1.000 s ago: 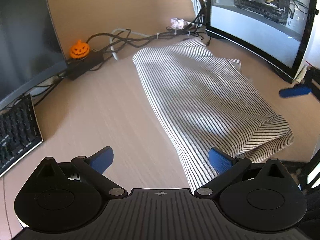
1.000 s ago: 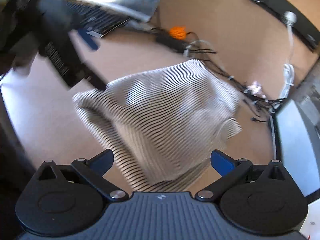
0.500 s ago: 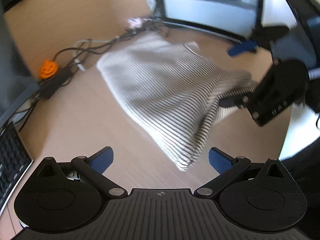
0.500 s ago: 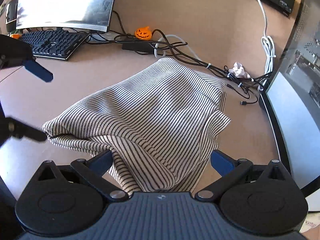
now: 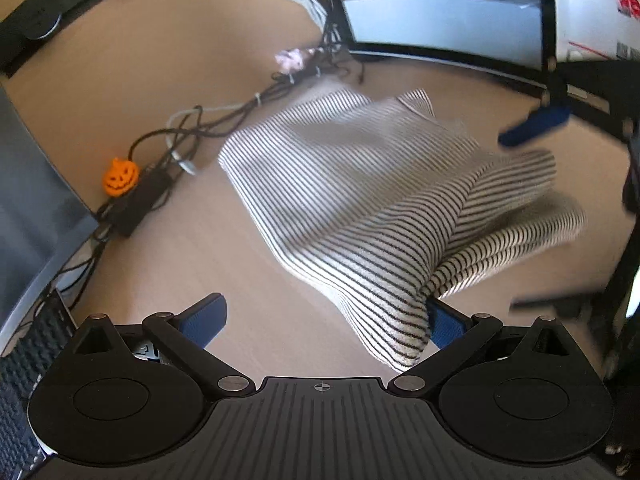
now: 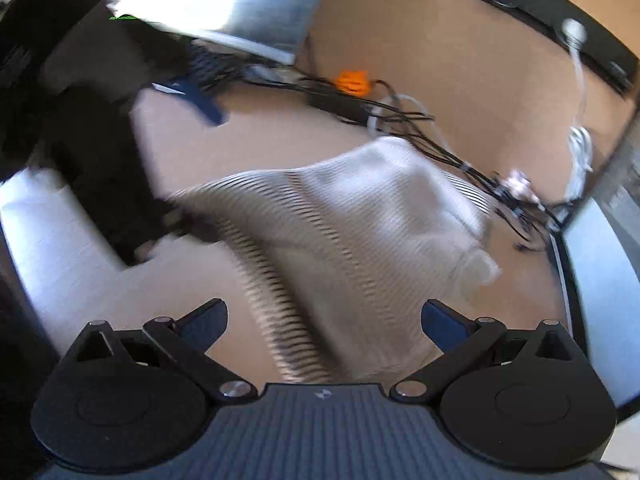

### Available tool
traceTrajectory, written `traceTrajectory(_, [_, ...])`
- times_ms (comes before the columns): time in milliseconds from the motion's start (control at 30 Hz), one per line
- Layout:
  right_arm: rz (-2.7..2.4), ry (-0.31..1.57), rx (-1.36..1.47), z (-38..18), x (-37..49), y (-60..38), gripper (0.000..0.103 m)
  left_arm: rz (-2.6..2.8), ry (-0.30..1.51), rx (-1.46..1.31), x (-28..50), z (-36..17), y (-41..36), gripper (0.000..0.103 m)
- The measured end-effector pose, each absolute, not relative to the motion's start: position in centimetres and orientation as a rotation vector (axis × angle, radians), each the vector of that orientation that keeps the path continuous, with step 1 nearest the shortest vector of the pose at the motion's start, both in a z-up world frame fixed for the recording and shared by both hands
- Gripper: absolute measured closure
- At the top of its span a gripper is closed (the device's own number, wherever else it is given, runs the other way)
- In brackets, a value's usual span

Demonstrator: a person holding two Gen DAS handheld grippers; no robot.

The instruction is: Fold clothes

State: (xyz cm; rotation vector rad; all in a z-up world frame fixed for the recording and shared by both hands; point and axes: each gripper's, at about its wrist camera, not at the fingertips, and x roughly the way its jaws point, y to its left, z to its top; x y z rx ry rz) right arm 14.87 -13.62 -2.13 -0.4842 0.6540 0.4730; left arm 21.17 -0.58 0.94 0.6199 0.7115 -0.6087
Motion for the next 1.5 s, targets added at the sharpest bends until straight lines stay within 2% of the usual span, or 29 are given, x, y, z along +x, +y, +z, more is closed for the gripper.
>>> traceTrajectory(133, [0.470, 0.668, -0.486, -2.7, 16.7, -12.5, 0.001, -0.627, 0.725, 0.570, 22.2, 1.6, -0.7, 0.000])
traceTrajectory(200, [0.467, 0.688, -0.477, -2.9, 18.0, -12.1, 0.019, -0.648, 0.722, 0.545, 22.4, 2.1, -0.3, 0.000])
traceTrajectory(233, [0.465, 0.702, -0.447, -2.7, 18.6, -12.5, 0.036, -0.665, 0.709, 0.542, 22.2, 2.4, 0.2, 0.000])
traceTrajectory(267, [0.463, 0.716, -0.414, -2.5, 19.2, -13.1, 0.040, -0.681, 0.696, 0.539, 22.0, 2.7, 0.6, 0.000])
traceTrajectory(400, [0.454, 0.771, -0.281, -1.6, 21.5, -15.4, 0.040, -0.750, 0.614, 0.577, 21.4, 3.3, 1.9, 0.000])
traceTrajectory(600, [0.435, 0.844, -0.095, -0.5, 24.8, -18.7, 0.040, -0.790, 0.523, 0.806, 21.7, 0.6, -1.7, 0.000])
traceTrajectory(833, [0.435, 0.849, -0.047, 0.1, 25.6, -20.3, 0.042, -0.849, 0.469, 0.789, 25.3, -1.3, -6.9, 0.000])
traceTrajectory(1000, [0.419, 0.830, -0.053, 0.6, 26.0, -20.6, 0.043, -0.903, 0.383, 0.889, 25.0, -2.9, -9.2, 0.000])
traceTrajectory(1067, [0.407, 0.824, -0.063, 0.8, 25.8, -20.9, 0.042, -0.913, 0.422, 0.857, 25.8, -2.9, -9.0, 0.001])
traceTrajectory(1100, [0.401, 0.820, -0.072, 1.0, 25.5, -21.1, 0.042, -0.916, 0.455, 0.827, 26.4, -2.8, -8.9, 0.003])
traceTrajectory(1133, [0.394, 0.815, -0.089, 1.0, 25.0, -21.1, 0.039, -0.918, 0.487, 0.796, 26.9, -2.8, -8.7, 0.012])
traceTrajectory(1167, [0.374, 0.803, -0.124, 1.0, 24.1, -21.2, 0.030, -0.926, 0.535, 0.746, 27.8, -2.6, -8.5, 0.021])
traceTrajectory(1233, [0.331, 0.773, -0.199, 0.8, 22.3, -21.1, 0.017, -0.950, 0.657, 0.594, 30.0, -2.1, -7.9, 0.023])
traceTrajectory(1267, [0.311, 0.767, -0.238, 0.4, 21.6, -21.1, 0.015, -0.953, 0.690, 0.536, 30.7, -1.9, -7.6, 0.025])
traceTrajectory(1500, [0.168, 0.757, -0.428, -3.0, 20.4, -20.4, 0.014, -0.943, 0.791, 0.305, 33.7, -0.8, -6.7, 0.035])
